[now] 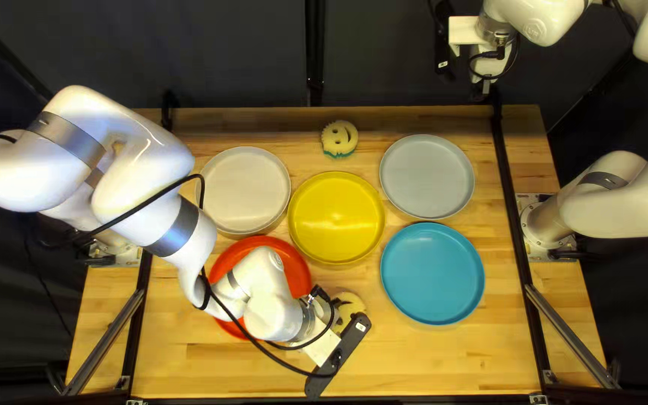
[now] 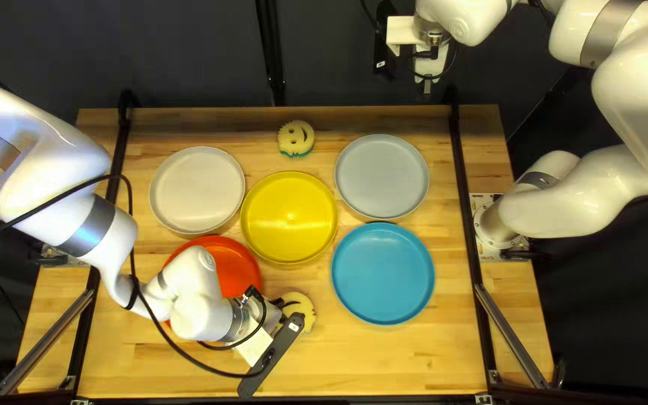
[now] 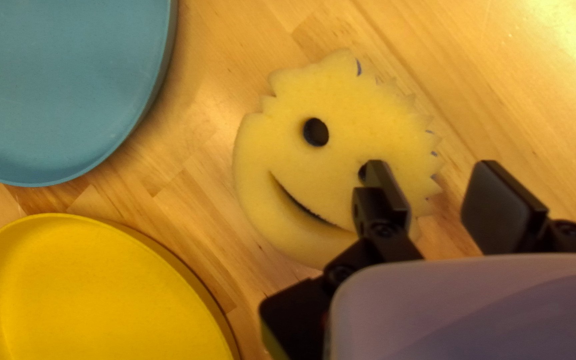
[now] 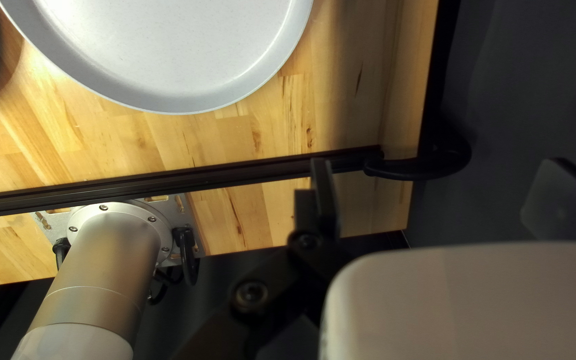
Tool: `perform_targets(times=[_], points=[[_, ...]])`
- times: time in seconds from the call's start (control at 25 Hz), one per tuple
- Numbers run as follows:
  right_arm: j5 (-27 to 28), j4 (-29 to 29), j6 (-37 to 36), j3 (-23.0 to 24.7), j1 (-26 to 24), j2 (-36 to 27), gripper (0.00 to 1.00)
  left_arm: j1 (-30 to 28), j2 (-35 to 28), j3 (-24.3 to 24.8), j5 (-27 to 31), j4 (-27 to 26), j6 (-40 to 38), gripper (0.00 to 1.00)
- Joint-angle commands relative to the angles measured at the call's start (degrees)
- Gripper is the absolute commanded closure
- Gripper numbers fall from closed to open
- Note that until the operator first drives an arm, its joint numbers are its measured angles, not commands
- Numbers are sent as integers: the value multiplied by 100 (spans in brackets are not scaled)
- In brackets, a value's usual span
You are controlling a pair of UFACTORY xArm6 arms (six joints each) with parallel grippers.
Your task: Pick up sponge and scrub the plate
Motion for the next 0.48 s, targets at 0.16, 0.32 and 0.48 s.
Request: perform_targets(times=[0.16,0.32,0.48], points=[[0,0,0,0,0,0,0,-2,-30,52,-40,49,-21,100],[0,0,0,0,0,0,0,-14,-196,105,37,-68,74,100],[0,0,0,0,0,0,0,-39,-387,180,123,-210,150,0]])
